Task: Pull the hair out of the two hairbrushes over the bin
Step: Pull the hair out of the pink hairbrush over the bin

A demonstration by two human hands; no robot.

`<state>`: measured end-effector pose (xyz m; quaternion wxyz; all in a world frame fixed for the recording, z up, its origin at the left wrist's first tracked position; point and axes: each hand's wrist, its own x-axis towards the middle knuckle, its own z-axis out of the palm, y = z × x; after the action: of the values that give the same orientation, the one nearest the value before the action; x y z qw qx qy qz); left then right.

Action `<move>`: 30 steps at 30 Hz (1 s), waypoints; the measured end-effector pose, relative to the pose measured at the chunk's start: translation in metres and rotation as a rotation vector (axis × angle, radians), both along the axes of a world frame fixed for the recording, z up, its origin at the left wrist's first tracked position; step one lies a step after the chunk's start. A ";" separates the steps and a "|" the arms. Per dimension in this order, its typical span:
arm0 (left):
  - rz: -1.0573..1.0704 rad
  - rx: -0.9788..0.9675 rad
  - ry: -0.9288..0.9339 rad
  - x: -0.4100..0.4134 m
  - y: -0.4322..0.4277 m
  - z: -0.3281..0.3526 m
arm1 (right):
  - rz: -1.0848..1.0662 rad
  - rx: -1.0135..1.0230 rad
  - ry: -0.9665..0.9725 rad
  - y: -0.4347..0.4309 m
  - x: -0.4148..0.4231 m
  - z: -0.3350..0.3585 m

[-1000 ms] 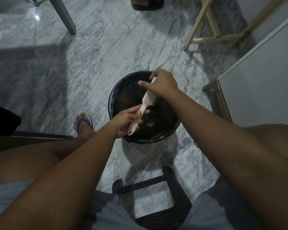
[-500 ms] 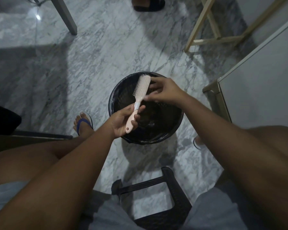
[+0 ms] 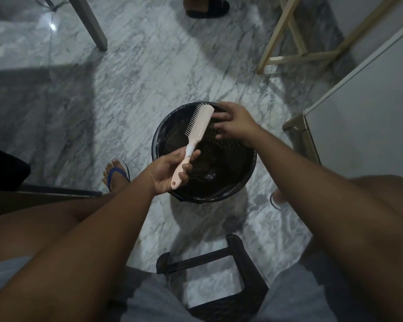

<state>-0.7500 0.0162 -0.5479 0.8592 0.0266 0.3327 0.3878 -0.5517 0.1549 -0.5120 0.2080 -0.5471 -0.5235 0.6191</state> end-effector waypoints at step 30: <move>0.062 -0.002 0.143 0.015 0.000 0.002 | 0.105 0.316 -0.327 0.000 -0.021 0.002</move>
<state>-0.7354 0.0157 -0.5458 0.8207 0.0429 0.3944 0.4111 -0.5729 0.1552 -0.5104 0.1709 -0.5728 -0.6684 0.4427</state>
